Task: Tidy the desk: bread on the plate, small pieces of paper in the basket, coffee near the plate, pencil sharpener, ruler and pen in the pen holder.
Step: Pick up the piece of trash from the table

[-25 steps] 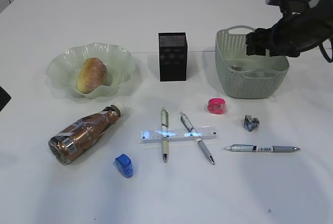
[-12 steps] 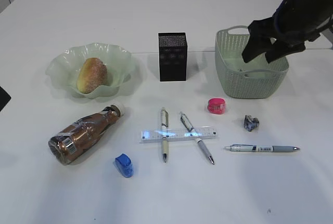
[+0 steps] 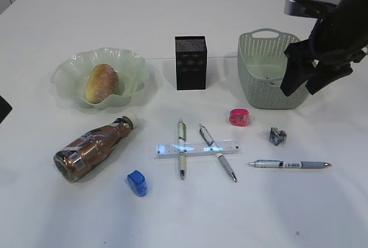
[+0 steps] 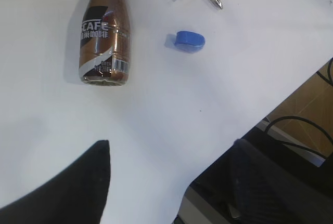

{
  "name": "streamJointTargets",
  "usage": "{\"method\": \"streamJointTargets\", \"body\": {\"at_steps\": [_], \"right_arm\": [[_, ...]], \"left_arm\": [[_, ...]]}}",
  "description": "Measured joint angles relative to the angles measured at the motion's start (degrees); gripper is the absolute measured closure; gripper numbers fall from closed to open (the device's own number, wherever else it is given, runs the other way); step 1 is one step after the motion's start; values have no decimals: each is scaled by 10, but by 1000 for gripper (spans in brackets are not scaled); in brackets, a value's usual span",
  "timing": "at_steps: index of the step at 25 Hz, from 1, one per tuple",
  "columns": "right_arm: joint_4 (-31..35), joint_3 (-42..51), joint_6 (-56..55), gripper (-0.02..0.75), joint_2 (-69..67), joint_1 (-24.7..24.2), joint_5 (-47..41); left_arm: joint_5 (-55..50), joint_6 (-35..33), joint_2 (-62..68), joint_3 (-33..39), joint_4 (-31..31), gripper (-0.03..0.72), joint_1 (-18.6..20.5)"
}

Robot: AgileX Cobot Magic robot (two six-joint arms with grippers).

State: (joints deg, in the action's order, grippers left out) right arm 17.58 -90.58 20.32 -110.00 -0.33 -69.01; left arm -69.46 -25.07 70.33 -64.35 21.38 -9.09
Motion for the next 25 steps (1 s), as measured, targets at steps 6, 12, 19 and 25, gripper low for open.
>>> {"method": "streamJointTargets", "body": {"at_steps": [6, 12, 19, 25], "right_arm": [[-1, 0, -1, 266, -41, 14, 12], [-62, 0, -24, 269, -77, 48, 53], [-116, 0, -63, 269, -82, 65, 70], [-117, -2, -68, 269, -104, 66, 72]], "left_arm": [[0, 0, 0, 0, 0, 179, 0], [0, 0, 0, 0, 0, 179, 0], [0, 0, 0, 0, 0, 179, 0], [0, 0, 0, 0, 0, 179, 0]]}}
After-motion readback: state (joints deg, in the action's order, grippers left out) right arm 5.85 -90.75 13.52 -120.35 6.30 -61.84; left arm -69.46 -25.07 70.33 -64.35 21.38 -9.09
